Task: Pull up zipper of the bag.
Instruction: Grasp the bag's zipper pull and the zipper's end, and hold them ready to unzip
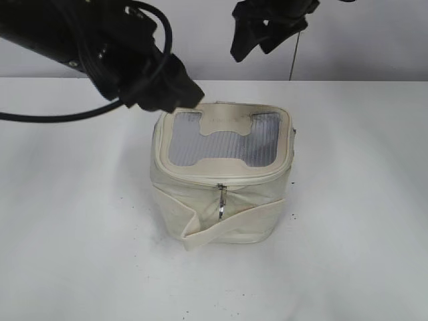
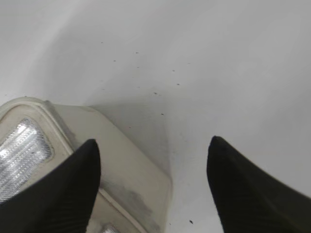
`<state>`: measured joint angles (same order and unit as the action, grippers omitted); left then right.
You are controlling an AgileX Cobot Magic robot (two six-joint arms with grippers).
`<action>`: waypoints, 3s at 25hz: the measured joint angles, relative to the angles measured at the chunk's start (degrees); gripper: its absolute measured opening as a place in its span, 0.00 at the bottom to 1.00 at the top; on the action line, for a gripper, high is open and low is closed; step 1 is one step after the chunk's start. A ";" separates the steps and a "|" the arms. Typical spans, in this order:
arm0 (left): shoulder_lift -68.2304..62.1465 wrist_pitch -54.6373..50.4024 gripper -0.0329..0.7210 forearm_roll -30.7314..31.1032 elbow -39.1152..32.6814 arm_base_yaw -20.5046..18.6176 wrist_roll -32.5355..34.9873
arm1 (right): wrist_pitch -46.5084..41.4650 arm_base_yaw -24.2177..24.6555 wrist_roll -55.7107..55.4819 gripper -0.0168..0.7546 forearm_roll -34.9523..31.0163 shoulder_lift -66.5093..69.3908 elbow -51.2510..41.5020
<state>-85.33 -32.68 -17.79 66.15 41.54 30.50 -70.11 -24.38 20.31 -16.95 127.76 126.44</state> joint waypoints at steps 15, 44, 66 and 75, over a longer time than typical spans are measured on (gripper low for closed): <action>-15.54 -1.75 0.56 -4.12 19.03 -11.18 -0.16 | 0.30 14.46 -3.40 0.71 -0.12 -14.71 -26.61; -45.09 -30.64 0.66 -22.00 49.00 -10.65 10.16 | 21.00 17.10 8.41 0.71 -16.89 -37.14 -73.18; -45.90 -33.35 0.11 -21.90 49.42 -9.18 10.61 | 31.60 17.10 45.78 0.71 -36.94 -30.12 -74.88; -45.90 -33.49 0.11 -21.77 49.48 -9.12 10.61 | 32.97 17.10 63.98 0.71 -51.08 -24.61 -75.00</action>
<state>-131.23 -66.17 -39.56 115.63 32.42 41.11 -37.14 -7.29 84.29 -68.03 103.15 51.44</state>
